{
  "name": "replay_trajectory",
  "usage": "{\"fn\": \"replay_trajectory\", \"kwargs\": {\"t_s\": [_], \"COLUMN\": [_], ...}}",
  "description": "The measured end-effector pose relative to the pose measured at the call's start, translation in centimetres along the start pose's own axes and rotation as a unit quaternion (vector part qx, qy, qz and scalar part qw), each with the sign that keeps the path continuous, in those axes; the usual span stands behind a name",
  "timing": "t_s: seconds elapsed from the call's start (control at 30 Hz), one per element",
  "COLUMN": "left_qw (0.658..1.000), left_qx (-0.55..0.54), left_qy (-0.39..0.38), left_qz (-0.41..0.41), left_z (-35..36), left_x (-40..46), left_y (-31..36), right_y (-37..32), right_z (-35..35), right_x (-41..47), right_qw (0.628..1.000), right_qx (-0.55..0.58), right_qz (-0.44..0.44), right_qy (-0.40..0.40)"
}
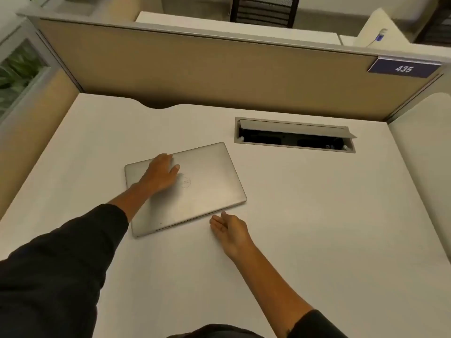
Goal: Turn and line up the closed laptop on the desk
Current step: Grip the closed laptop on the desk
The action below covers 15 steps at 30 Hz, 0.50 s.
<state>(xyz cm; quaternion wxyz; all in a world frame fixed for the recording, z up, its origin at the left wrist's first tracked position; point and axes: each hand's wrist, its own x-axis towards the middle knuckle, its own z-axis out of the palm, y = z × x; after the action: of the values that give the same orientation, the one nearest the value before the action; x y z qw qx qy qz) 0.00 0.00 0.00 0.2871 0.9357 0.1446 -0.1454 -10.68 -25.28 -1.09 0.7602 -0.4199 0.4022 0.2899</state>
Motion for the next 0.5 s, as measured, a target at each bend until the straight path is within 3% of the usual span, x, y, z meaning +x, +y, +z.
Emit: {"fn": "replay_trajectory", "kwargs": {"t_s": [0.2,0.5], "left_qw": [0.999,0.997], "left_qx": [0.044,-0.006], "left_qy": [0.003,0.009], "left_qz": [-0.027,-0.071], "left_z": [-0.9,-0.9], "left_x": [2.2,3.2], "left_y": [-0.1,-0.2], "right_y": [-0.2,-0.1], "right_z": [1.3,3.9], "right_x": [1.0,2.6], "right_qw": [1.0,0.997], "right_qx": [0.015,-0.005], "right_qz": [0.006,0.0], "right_qy": [0.015,0.083]}}
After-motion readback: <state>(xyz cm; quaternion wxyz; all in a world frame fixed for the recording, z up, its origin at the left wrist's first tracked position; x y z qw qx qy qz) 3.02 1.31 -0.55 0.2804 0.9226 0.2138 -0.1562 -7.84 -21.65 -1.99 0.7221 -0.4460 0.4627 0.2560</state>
